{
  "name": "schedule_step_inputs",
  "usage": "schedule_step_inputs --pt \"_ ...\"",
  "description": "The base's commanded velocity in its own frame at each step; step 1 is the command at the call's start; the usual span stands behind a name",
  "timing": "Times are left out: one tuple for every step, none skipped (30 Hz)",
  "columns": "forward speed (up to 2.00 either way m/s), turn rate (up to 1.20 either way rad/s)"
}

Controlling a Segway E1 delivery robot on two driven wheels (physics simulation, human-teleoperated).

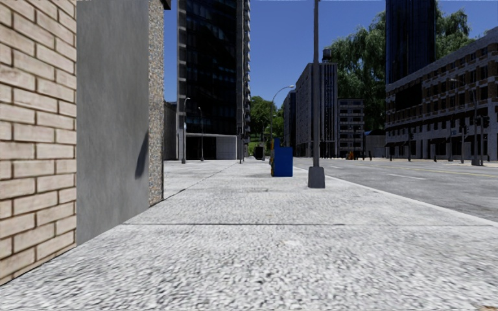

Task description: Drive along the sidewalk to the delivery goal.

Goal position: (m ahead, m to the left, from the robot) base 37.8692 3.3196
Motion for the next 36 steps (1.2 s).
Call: schedule_step_inputs --pt "2.0 0.0" --pt "2.0 0.0" --pt "2.0 0.0" --pt "2.0 0.0" --pt "2.0 0.0" --pt "2.0 0.0" --pt "2.0 0.0" --pt "2.0 0.0" --pt "2.0 0.0" --pt "2.0 0.0" --pt "2.0 0.0" --pt "2.0 0.0" --pt "2.0 0.0" --pt "2.0 0.0" --pt "2.0 0.0" --pt "2.0 0.0" --pt "2.0 0.0" --pt "2.0 0.0" --pt "2.0 0.0" --pt "2.0 0.0" --pt "2.0 0.0" --pt "2.0 0.0" --pt "2.0 0.0" --pt "2.0 0.0" --pt "2.0 0.0" --pt "2.0 0.0" --pt "2.0 0.0" --pt "2.0 0.0" --pt "2.0 0.0" --pt "2.0 0.0" --pt "2.0 0.0" --pt "2.0 0.0" --pt "2.0 0.0" --pt "2.0 0.0" --pt "2.0 0.0" --pt "2.0 0.0"
